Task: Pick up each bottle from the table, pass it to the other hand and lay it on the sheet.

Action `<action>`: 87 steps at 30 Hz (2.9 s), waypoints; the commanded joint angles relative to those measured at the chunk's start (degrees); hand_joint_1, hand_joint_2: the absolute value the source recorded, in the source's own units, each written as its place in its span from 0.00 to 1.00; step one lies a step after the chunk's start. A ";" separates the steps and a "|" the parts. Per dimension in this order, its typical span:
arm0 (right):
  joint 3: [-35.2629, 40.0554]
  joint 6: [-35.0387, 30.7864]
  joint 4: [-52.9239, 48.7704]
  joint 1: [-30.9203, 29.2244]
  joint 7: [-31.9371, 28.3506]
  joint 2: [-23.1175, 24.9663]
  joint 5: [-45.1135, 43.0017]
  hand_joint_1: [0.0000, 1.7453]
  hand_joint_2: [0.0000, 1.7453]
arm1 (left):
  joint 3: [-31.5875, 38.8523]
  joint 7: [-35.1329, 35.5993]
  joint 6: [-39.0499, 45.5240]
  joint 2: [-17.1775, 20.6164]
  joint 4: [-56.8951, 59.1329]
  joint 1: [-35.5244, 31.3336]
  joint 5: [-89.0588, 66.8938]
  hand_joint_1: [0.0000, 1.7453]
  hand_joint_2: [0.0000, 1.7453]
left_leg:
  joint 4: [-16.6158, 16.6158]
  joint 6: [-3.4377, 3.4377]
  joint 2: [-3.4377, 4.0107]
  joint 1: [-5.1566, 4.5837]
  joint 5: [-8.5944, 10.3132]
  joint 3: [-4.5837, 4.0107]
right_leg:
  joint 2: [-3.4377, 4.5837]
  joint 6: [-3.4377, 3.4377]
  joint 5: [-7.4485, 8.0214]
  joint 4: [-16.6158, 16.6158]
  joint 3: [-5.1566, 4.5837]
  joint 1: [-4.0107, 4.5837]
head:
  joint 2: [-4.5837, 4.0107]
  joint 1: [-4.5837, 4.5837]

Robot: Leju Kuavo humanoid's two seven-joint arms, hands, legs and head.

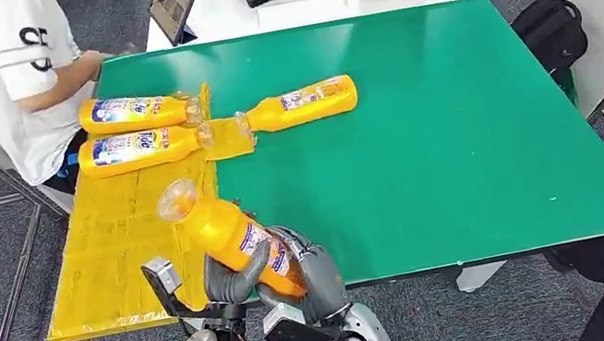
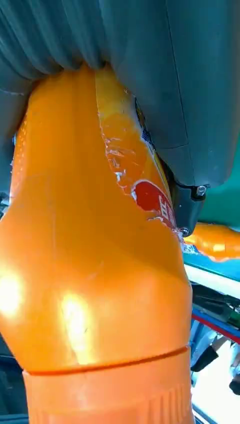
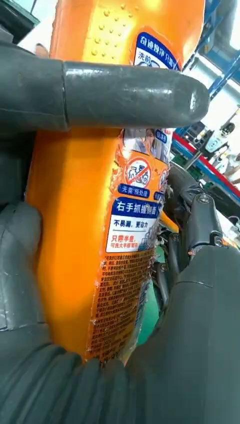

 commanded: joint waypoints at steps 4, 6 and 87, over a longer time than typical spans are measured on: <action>-4.82 1.86 -3.30 -0.83 -1.34 1.05 7.91 0.00 0.00 | -1.66 0.50 7.58 -0.66 -7.07 -3.52 -7.33 1.00 1.00 | 0.03 0.05 -0.07 -0.01 -0.05 0.06 | -0.11 -0.13 -0.08 0.05 0.09 0.02 | 0.00 0.00; -6.71 4.60 -9.05 0.25 -1.02 1.05 8.88 0.00 0.00 | -0.07 0.50 13.39 -0.56 -11.19 -3.34 -10.29 1.00 1.00 | 0.11 0.05 0.00 0.01 -0.08 0.00 | -0.05 -0.14 -0.08 0.11 0.02 0.05 | 0.00 0.00; -3.38 5.34 -30.86 4.03 -1.95 -2.20 -6.29 0.00 0.00 | 21.10 14.80 42.36 12.95 34.66 -24.79 -77.97 0.00 0.00 | -0.06 0.04 0.11 0.04 -0.04 0.41 | 0.10 -0.18 -0.04 -0.02 0.42 0.08 | 0.00 0.02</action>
